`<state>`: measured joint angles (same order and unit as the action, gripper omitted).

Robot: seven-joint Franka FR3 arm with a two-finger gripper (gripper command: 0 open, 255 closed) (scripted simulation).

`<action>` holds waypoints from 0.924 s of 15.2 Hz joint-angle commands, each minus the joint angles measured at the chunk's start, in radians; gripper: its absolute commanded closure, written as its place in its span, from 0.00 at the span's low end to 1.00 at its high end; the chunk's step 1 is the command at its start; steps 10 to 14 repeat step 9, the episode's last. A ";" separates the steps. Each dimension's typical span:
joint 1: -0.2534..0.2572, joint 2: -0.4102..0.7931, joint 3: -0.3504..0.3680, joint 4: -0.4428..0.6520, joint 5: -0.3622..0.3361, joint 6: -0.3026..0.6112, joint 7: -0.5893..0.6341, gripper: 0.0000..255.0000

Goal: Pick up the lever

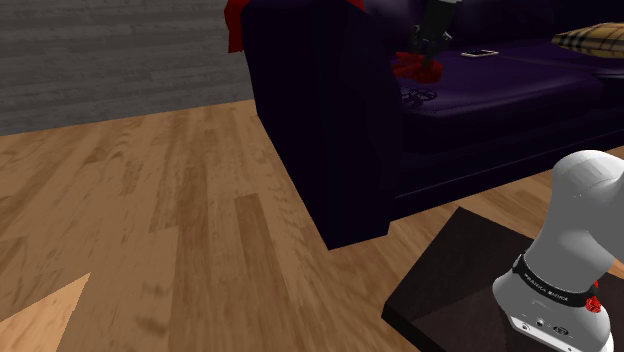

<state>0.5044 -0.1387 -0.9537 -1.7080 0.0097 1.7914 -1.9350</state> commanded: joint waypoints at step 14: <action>0.002 0.049 -0.022 0.145 0.042 -0.117 -0.019 1.00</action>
